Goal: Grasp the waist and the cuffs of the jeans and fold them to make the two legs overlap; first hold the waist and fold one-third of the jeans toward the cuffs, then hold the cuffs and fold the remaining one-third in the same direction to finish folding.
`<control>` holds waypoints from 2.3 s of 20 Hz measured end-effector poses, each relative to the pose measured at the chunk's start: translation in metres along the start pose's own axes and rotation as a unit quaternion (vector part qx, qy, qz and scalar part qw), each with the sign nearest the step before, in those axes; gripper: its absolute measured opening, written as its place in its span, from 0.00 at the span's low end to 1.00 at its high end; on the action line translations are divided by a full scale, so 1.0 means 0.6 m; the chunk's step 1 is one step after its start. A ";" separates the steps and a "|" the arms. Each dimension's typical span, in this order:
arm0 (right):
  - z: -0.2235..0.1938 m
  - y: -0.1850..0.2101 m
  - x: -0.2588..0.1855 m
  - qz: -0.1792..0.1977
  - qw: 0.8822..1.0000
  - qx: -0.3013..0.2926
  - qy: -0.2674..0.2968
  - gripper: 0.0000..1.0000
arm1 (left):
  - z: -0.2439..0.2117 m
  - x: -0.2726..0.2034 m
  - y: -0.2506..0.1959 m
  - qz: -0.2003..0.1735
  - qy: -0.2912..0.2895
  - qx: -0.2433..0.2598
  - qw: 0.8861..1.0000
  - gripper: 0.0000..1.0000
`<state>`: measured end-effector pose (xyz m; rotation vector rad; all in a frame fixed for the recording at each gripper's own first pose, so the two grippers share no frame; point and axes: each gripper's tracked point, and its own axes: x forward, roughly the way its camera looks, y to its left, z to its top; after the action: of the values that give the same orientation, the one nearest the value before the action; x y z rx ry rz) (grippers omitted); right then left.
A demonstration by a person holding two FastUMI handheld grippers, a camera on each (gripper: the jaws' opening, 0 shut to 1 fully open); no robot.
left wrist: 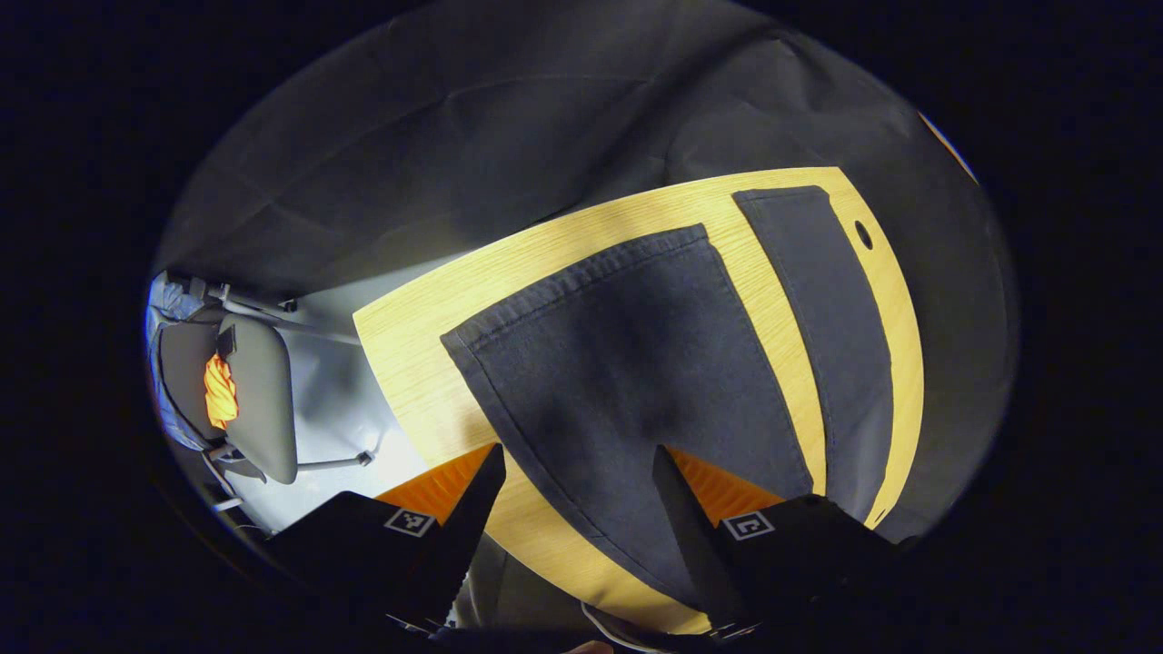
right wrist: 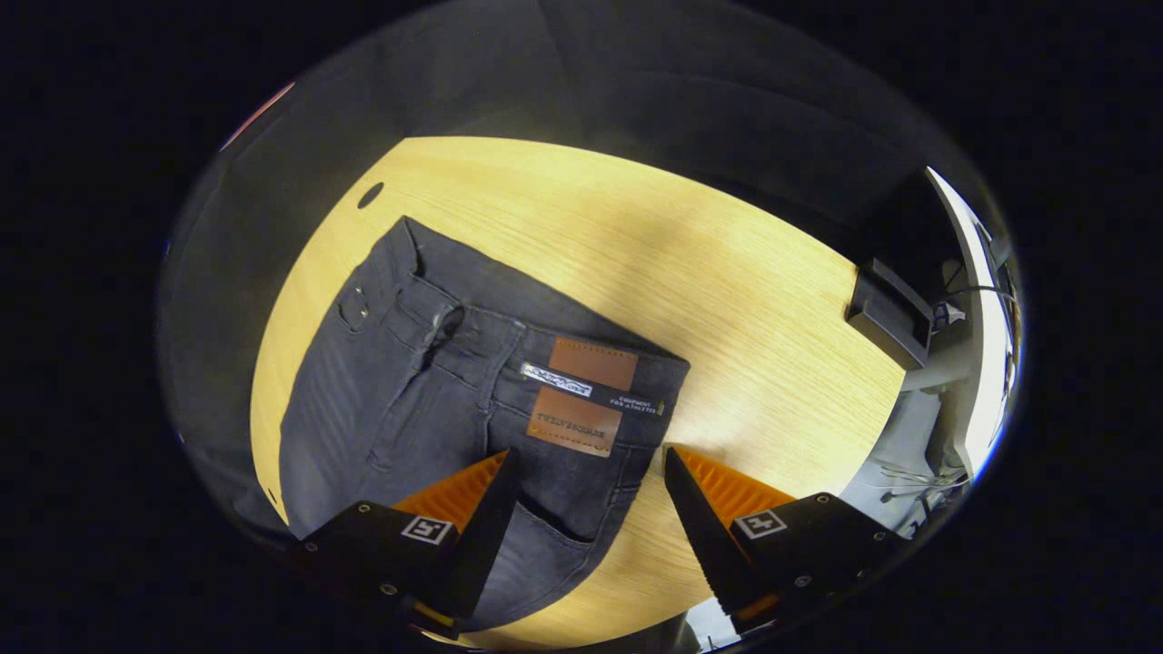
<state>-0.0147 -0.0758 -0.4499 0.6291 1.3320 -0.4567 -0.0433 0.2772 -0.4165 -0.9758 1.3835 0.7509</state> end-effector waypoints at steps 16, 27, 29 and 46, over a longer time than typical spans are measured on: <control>0.008 0.006 0.015 -0.055 0.995 -0.077 0.012 0.40 | 0.023 0.055 0.006 0.071 0.048 0.009 0.996 0.78; 0.012 0.036 -0.012 0.092 0.987 0.135 0.004 0.07 | 0.058 0.014 -0.042 -0.091 -0.026 0.009 0.995 0.01; 0.013 0.049 -0.034 0.099 0.985 0.143 -0.007 0.07 | 0.066 -0.010 -0.056 -0.114 -0.036 0.024 0.993 0.01; 0.095 0.200 -0.183 0.156 0.966 0.198 -0.064 0.06 | 0.228 -0.076 -0.336 -0.225 -0.064 0.160 0.959 0.01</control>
<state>0.0834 -0.0277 -0.3166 1.1040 1.0010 -0.4986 0.1940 0.3168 -0.3562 -0.9173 1.0716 0.2336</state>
